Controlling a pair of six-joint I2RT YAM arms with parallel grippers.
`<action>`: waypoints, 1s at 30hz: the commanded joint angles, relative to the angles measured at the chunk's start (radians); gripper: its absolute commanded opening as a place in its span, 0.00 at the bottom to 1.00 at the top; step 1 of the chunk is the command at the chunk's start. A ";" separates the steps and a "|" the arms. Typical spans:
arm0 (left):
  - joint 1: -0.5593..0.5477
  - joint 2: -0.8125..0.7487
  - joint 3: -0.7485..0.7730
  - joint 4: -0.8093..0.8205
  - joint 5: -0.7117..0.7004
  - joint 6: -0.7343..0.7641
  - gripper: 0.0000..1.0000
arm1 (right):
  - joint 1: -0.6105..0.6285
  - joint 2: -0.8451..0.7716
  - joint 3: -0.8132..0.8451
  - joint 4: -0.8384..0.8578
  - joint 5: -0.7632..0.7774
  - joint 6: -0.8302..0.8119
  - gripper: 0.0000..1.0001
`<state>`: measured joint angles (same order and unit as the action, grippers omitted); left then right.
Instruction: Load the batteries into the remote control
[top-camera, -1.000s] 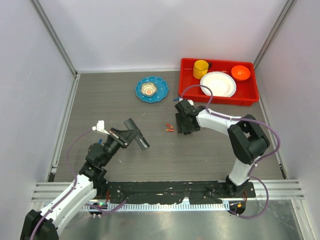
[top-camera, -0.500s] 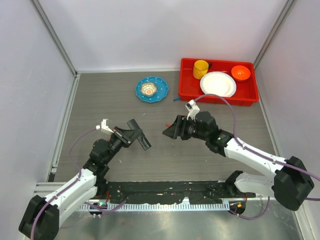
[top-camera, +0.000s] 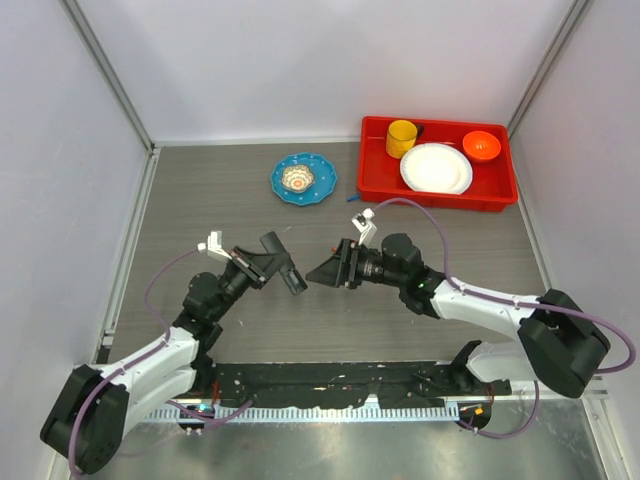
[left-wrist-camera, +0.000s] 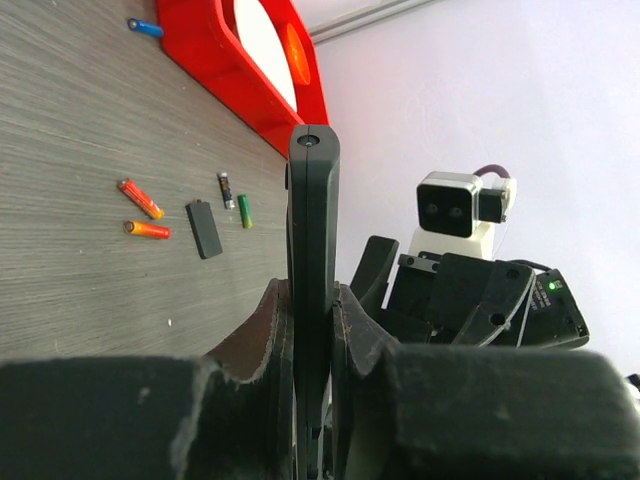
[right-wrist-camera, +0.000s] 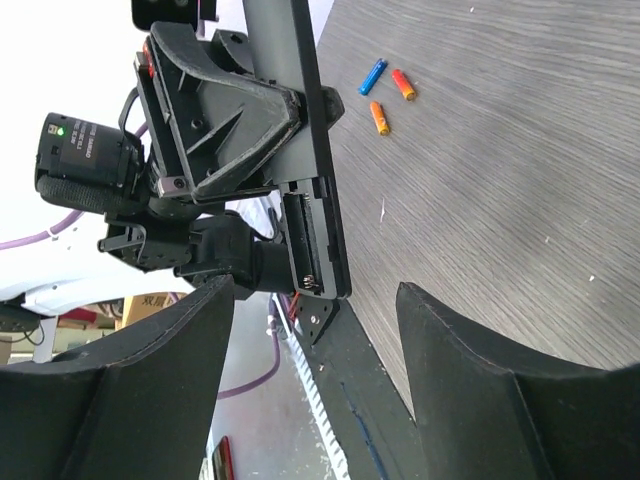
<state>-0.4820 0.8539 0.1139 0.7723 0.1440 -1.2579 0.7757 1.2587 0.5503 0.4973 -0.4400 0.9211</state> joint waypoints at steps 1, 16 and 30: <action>0.003 0.019 0.050 0.113 0.049 -0.012 0.00 | 0.026 0.039 0.031 0.136 -0.028 0.027 0.71; 0.002 -0.073 -0.031 0.169 0.006 0.034 0.00 | -0.071 -0.172 0.164 -0.543 0.436 -0.283 0.68; 0.003 -0.096 -0.026 0.179 0.104 0.054 0.00 | -0.424 0.048 0.281 -0.824 0.853 -0.456 0.49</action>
<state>-0.4820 0.7727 0.0647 0.8764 0.1822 -1.2213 0.4294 1.2572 0.8284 -0.2974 0.4332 0.5171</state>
